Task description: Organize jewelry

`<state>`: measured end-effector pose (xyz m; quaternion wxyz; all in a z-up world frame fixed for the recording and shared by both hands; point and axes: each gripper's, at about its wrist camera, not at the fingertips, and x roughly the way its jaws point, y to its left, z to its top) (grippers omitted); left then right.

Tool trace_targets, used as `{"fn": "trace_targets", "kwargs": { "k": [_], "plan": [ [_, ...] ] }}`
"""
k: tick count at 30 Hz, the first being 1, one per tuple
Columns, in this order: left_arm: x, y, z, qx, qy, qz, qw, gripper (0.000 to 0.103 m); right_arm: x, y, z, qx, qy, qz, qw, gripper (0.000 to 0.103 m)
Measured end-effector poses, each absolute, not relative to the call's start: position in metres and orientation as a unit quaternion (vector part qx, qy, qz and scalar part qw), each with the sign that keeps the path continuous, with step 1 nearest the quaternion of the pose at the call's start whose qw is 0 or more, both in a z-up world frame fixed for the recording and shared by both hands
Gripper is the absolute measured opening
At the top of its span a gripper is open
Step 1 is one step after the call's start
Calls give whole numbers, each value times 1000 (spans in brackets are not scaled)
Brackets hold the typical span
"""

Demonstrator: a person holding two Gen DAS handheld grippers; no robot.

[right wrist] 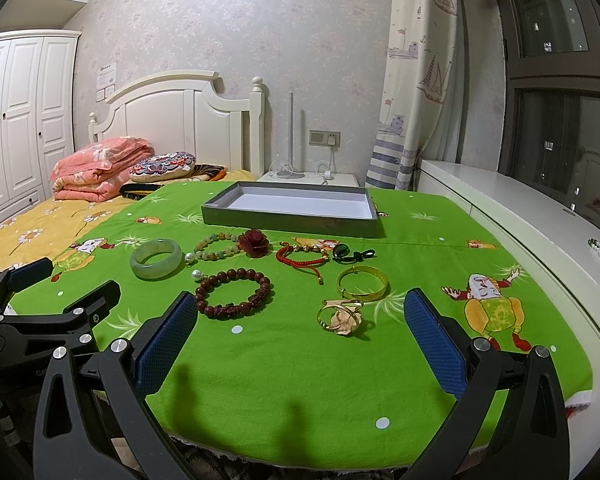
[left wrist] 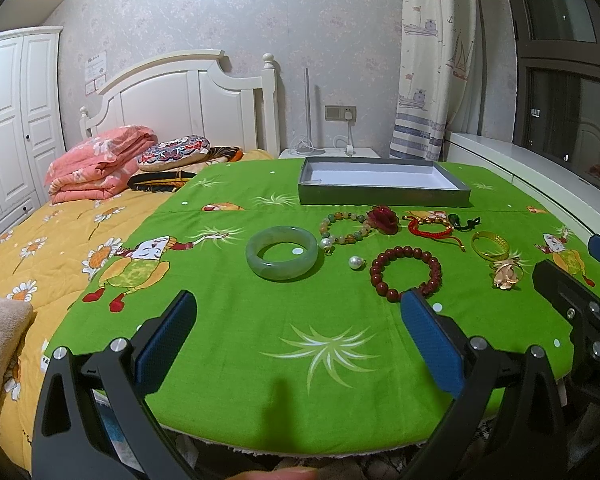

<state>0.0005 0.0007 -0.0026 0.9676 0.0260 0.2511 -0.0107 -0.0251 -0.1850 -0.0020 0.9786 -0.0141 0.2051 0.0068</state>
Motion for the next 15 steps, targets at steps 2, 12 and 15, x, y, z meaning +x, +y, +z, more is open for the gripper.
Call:
{"fn": "trace_targets", "kwargs": {
  "k": [2, 12, 15],
  "plan": [
    [0, 1, -3, 25, 252, -11, 967, 99, -25, -185, -2, -14, 206, 6, 978, 96],
    [2, -3, -5, 25, 255, -13, 967, 99, -24, -184, -4, -13, 209, 6, 978, 96],
    [2, -3, -7, 23, 258, -15, 966, 99, -23, -185, -6, -13, 210, 6, 978, 96]
  ]
}}
